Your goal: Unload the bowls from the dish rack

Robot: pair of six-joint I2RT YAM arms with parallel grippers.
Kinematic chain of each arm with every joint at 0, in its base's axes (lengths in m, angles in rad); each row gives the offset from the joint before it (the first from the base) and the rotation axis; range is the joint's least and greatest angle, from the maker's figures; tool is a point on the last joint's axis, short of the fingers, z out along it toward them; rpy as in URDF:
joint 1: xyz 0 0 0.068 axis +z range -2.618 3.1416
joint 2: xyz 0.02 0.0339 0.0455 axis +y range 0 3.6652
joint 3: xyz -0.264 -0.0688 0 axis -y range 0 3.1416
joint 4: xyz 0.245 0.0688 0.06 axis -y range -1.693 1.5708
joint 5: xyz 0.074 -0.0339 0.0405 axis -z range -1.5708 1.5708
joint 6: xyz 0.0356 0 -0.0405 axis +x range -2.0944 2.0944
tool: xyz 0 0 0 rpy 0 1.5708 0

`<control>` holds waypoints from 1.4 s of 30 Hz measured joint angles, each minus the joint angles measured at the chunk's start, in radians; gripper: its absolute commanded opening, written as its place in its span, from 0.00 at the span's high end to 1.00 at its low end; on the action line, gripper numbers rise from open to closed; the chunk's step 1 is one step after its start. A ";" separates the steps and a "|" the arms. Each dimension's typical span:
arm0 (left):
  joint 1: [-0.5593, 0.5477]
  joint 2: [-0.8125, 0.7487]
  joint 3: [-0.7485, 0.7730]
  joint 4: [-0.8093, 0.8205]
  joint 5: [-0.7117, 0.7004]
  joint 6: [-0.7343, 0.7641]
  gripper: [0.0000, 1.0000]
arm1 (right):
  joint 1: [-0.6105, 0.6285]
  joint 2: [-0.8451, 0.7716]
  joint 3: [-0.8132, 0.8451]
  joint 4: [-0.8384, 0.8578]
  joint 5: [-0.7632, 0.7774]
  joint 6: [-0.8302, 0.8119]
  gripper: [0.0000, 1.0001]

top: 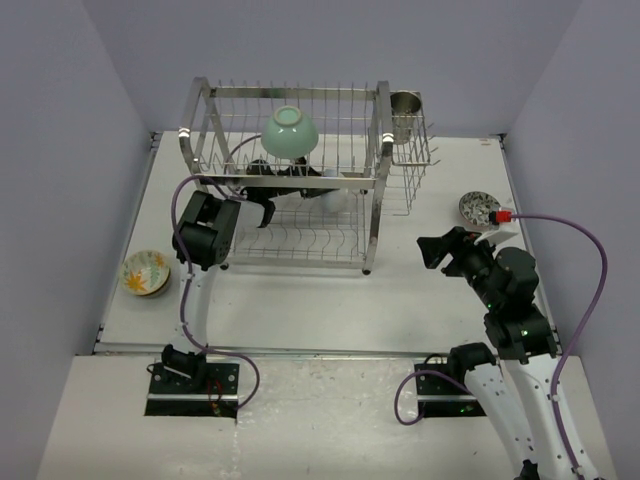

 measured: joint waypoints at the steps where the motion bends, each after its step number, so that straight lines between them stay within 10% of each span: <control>1: 0.004 0.013 -0.006 0.048 -0.003 -0.045 1.00 | 0.000 0.000 0.000 0.000 0.000 0.000 0.26; 15: 0.019 0.044 -0.029 0.164 -0.117 -0.468 1.00 | 0.000 0.000 0.000 0.000 0.000 0.000 0.26; 42: -0.033 -0.235 -0.354 0.170 -0.117 -0.517 1.00 | 0.000 0.001 0.000 0.000 0.000 0.000 0.26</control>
